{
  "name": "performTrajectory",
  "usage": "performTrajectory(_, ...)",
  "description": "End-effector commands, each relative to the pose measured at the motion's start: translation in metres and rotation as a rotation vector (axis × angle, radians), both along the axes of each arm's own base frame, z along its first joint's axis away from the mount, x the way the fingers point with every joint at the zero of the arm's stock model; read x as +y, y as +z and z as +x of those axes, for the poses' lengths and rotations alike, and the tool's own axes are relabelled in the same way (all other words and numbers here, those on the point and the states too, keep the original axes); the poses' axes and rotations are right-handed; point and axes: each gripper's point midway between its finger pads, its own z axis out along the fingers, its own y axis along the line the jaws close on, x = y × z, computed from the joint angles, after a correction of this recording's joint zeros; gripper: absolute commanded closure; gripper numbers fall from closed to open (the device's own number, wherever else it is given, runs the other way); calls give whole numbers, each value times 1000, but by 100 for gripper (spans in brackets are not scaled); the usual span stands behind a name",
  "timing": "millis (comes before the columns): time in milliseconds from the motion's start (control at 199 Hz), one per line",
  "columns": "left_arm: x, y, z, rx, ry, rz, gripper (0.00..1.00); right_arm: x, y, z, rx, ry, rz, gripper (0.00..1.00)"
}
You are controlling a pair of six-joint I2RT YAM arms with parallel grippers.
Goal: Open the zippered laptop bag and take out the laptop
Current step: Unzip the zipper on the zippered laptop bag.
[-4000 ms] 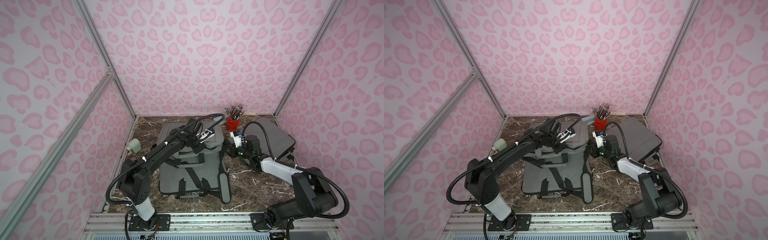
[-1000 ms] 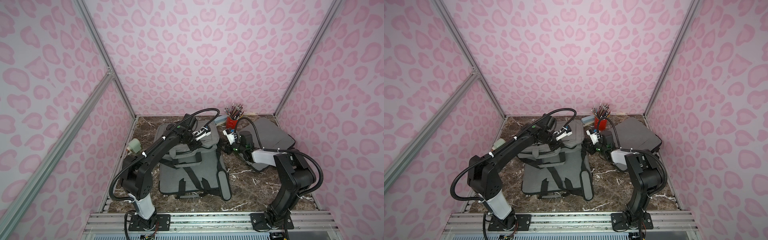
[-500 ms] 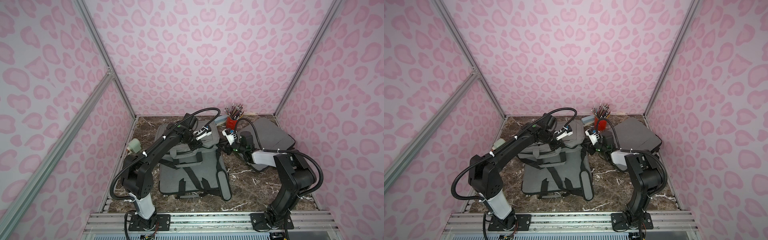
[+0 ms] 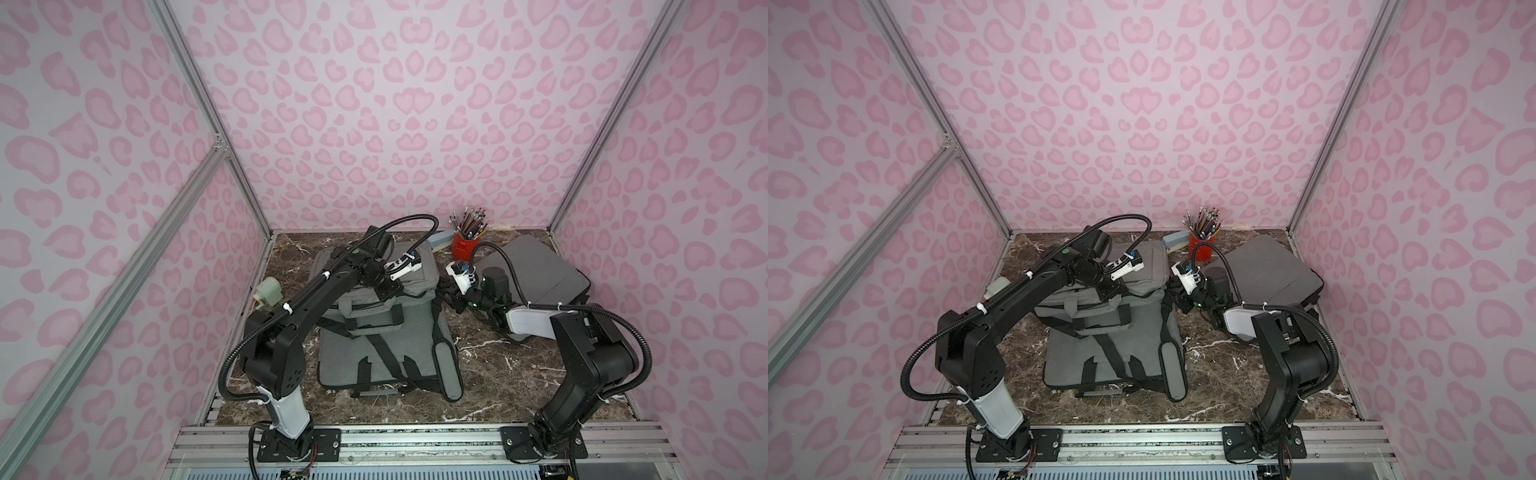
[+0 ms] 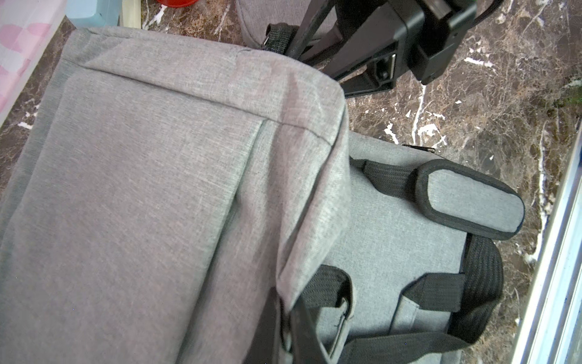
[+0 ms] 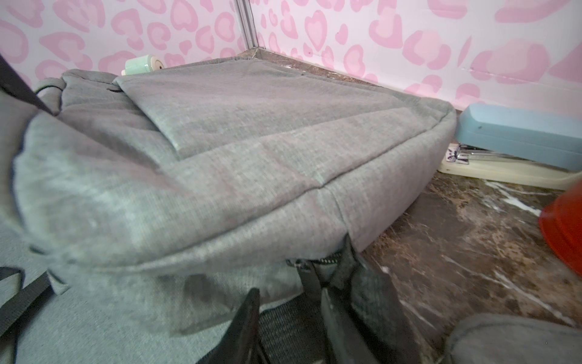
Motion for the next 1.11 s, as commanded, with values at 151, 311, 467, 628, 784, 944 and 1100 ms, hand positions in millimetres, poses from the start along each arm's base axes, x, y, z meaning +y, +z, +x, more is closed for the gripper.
performTrajectory(151, -8, 16, 1, -40, -46, -55, 97, 5, 4, 8, -71, 13, -7, 65)
performTrajectory(311, -8, 17, -3, -37, -62, -56, 97, 6, 5, 10, -90, 14, -3, 62)
performTrajectory(467, -3, 12, -4, -40, -60, -50, 97, 5, 13, 3, -153, 20, -7, 59)
performTrajectory(628, -1, 12, -5, -36, -56, -52, 97, 4, 12, 3, -168, 22, -16, 58)
performTrajectory(784, -2, 10, -7, -28, -54, -57, 97, 14, 8, 2, -135, 78, 16, 58)
performTrajectory(944, -1, 11, -6, -31, -54, -56, 97, 22, -4, -6, -74, 144, 25, 59)
performTrajectory(1100, -3, 11, -4, -31, -53, -57, 97, 24, -7, -11, -57, 164, 27, 64)
